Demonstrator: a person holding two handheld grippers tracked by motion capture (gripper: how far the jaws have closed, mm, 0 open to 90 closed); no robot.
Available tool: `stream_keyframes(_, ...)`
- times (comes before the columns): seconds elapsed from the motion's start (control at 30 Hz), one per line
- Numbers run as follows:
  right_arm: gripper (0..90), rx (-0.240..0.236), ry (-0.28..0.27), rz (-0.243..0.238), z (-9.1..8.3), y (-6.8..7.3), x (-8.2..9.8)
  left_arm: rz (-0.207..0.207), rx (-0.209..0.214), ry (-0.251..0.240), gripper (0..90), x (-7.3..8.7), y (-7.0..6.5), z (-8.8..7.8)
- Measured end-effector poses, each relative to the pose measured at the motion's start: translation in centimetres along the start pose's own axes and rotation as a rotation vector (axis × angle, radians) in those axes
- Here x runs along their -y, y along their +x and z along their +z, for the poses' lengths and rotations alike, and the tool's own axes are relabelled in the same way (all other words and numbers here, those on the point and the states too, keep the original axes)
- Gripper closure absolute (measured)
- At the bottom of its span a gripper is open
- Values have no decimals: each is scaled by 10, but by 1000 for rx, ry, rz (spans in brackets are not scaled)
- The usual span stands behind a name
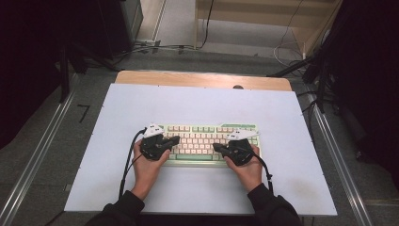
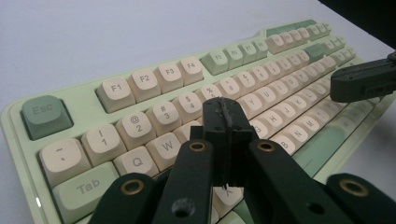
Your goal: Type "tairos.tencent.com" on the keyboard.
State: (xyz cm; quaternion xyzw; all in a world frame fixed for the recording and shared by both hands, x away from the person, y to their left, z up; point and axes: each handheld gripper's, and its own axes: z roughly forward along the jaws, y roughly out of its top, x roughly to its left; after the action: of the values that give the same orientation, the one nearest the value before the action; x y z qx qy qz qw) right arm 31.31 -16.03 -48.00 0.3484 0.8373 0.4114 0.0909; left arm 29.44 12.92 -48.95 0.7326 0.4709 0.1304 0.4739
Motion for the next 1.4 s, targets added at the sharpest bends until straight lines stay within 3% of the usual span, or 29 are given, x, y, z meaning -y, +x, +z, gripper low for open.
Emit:
stream_keyframes(0.83,876,-5,-17,12,3,-4,-5,17,32,18,900,2,-8,0)
stream_keyframes(1.4,876,-1,-20,15,3,-4,-7,27,49,60,900,7,-11,3)
